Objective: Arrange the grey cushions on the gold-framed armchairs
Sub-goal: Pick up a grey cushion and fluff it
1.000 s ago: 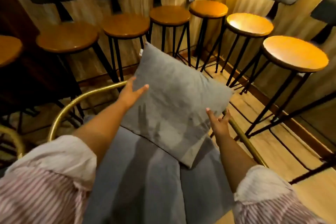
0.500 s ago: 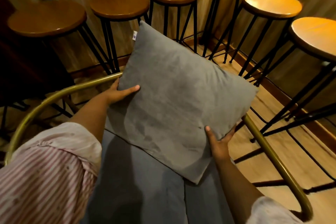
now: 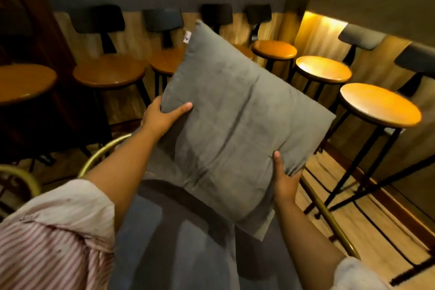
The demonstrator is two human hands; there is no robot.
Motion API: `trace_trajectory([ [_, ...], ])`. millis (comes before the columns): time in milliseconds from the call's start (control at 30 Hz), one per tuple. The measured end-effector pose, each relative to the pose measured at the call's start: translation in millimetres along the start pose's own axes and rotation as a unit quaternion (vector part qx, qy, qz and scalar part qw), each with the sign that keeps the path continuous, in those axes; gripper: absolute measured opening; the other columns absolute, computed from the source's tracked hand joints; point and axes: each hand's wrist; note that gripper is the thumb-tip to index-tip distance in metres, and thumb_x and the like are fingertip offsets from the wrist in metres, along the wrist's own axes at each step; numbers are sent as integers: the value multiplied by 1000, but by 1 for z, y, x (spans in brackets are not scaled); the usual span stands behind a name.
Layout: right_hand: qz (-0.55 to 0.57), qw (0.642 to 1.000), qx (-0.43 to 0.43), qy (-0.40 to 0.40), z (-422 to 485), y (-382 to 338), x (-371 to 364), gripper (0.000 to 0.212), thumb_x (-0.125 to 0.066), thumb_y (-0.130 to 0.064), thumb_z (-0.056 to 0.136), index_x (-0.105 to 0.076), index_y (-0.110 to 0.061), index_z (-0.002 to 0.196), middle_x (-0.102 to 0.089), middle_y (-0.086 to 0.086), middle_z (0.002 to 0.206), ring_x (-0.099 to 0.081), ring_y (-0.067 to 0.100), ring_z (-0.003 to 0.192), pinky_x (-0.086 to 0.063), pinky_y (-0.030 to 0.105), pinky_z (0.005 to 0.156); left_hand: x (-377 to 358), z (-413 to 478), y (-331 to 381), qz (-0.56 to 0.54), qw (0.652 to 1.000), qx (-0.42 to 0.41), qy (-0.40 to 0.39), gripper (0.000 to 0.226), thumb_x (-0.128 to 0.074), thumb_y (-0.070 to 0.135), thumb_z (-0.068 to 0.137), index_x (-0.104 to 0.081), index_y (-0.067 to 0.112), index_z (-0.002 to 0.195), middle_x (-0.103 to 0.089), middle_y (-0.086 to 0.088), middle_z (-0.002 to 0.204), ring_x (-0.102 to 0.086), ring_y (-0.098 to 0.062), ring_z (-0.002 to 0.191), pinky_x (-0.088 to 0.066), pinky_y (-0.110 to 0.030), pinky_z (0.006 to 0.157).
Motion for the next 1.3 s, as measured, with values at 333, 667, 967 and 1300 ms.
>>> trace_trajectory([
  [333,-4,985,119,-127,-176,-106,12,98,-74,-44,74,-16,-19,150,-26,2,156,-28,19,141,-21,27,112,185,-198,42,-11,990,-10,144,92,-69,69,61,-45,22,136,-52,-6,139,-50,-31,126,-44,-47,103],
  [667,-26,944,104,-311,-344,-98,-6,100,-76,-51,66,-25,-23,148,-39,1,150,-41,23,134,-33,43,112,332,-377,-33,-67,953,106,277,101,-67,72,58,-39,21,141,-46,-8,145,-45,-34,130,-40,-49,106],
  [967,-55,894,90,-435,-378,-87,-70,90,-76,-39,73,-28,-24,147,-42,2,147,-43,26,132,-35,41,109,380,-410,-74,-85,912,172,363,112,-66,79,50,-38,20,142,-44,-11,147,-42,-37,132,-36,-52,109],
  [1300,-82,849,63,-519,-414,-84,-175,92,-77,-45,71,-27,-28,146,-45,1,145,-46,26,129,-39,46,107,446,-394,-97,-86,882,199,418,113,-65,80,48,-39,21,141,-48,-8,143,-48,-35,127,-41,-51,105],
])
Point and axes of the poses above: each hand's wrist, its own z-axis towards the middle knuckle, its own x-axis out of the back of the hand, y = z × x
